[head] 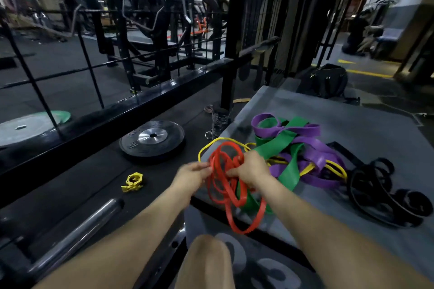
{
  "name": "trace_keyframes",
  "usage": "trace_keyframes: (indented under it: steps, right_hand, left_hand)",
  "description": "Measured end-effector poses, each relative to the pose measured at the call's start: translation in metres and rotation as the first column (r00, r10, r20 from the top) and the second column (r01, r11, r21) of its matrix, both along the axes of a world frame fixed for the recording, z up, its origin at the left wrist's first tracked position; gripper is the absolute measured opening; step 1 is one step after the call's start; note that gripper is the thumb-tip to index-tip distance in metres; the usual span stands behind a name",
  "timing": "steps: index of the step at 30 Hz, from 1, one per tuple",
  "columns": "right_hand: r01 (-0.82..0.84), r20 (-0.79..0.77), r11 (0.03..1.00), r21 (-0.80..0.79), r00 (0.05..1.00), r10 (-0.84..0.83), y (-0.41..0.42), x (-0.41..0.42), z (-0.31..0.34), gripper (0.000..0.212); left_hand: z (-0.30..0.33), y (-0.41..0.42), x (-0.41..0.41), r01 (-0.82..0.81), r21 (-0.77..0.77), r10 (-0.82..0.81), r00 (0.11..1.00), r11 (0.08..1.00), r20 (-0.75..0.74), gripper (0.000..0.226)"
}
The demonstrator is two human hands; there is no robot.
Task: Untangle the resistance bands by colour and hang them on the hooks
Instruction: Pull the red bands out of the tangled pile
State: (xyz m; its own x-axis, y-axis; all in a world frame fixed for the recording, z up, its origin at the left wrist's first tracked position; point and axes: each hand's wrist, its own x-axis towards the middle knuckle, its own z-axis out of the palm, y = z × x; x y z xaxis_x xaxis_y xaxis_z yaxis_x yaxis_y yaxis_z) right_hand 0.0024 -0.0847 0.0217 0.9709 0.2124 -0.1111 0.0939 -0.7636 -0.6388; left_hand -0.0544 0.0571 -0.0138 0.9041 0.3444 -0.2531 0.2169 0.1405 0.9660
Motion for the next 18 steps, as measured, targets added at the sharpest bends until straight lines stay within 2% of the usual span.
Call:
trace_keyframes:
  steps: [3,4,8,12,14,18]
  right_hand:
    - [0.082,-0.034,0.948,0.309,0.997,-0.076,-0.028,0.011,0.027,0.022]
    - [0.114,-0.036,0.914,0.39,0.993,-0.109,-0.038,0.013,0.038,0.023]
    - [0.127,-0.023,0.775,0.619,0.989,-0.143,-0.077,0.018,0.1,0.018]
    - [0.097,0.041,0.68,0.727,0.982,-0.185,-0.127,0.03,0.154,0.024]
    - [0.117,0.054,0.641,0.759,0.969,-0.241,-0.16,0.037,0.173,0.024]
    - [0.257,0.012,0.571,0.78,0.906,-0.424,-0.239,0.061,0.198,0.027]
  left_hand:
    - [0.049,-0.015,0.011,0.073,0.027,-0.076,0.988,0.997,0.136,0.01]
    - [0.064,-0.021,0.018,0.09,0.057,-0.099,0.981,0.994,0.168,0.012]
    - [0.122,-0.054,0.042,0.144,0.193,-0.196,0.939,0.971,0.283,0.006]
    - [0.173,-0.105,0.068,0.179,0.186,-0.237,0.901,0.966,0.364,0.014]
    - [0.189,-0.135,0.082,0.248,0.21,-0.314,0.863,0.946,0.395,0.007]
    - [0.21,-0.205,0.114,0.368,0.259,-0.448,0.781,0.893,0.436,0.005]
